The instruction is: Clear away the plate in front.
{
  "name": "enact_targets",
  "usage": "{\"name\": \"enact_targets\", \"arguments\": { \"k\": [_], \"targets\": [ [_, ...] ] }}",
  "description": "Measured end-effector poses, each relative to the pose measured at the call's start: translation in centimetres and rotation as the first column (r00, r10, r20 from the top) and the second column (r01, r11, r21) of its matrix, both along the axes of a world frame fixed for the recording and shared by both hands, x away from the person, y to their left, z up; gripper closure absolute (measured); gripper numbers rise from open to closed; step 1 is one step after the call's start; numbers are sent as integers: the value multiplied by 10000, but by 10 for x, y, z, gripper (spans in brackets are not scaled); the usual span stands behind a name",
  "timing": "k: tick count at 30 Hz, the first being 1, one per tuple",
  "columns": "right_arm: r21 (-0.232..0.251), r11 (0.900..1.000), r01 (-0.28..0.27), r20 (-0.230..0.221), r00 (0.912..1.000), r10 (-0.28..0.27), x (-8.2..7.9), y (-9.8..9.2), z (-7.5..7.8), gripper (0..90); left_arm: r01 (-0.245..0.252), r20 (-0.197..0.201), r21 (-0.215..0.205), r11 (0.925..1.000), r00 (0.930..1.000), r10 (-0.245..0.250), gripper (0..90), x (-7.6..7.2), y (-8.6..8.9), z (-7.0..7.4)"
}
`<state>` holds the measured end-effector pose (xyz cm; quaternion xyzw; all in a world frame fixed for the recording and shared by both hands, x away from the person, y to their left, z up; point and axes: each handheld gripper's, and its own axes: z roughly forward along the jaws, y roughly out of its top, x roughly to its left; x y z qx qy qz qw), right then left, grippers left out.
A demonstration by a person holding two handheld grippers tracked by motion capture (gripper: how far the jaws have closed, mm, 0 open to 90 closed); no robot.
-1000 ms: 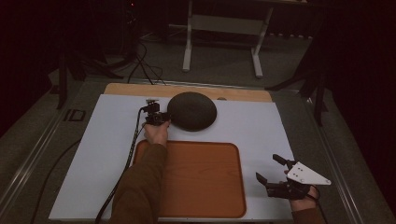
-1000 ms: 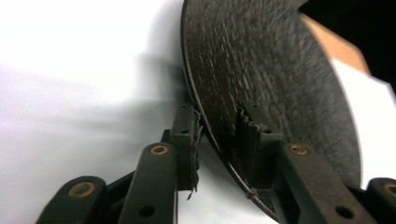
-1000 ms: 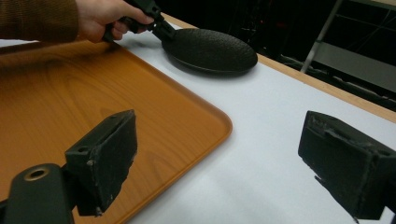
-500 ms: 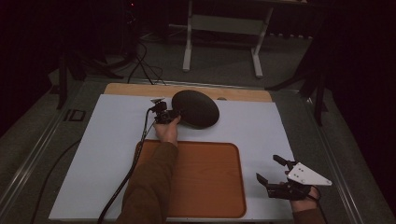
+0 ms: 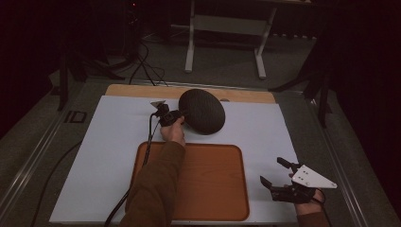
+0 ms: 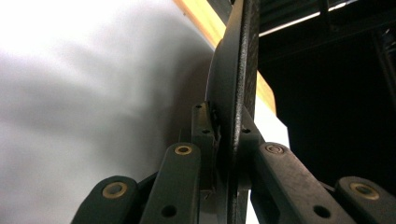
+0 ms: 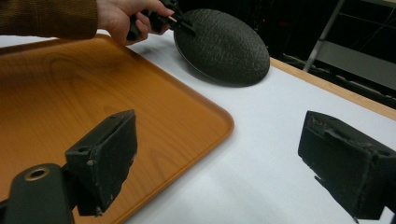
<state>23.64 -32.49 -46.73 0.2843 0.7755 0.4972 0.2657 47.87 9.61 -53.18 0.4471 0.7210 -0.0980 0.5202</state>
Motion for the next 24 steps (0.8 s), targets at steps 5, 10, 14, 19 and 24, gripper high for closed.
{"name": "enact_targets", "arguments": {
  "k": [5,10,14,19,24],
  "targets": [
    [33,10000,42,-23,10000,-42,0,-1,0,115,23,84,-300,9995,10000,-21,849,-3,1,-2],
    [12,10000,66,-9,10000,-66,-1,-2,0,114,58,207,-557,9984,9998,-47,849,-9,6,5],
    [5,10000,95,-17,10000,-95,-1,-1,0,115,325,332,-649,9974,9990,-304,849,-14,13,13],
    [-38,10000,91,-47,9999,-91,-1,-1,0,115,369,573,-973,9946,9979,-314,849,-24,23,19],
    [-62,9999,102,-51,9999,-102,-1,-1,0,115,480,636,-1036,9935,9971,-416,850,-36,32,25]
  ]
}}
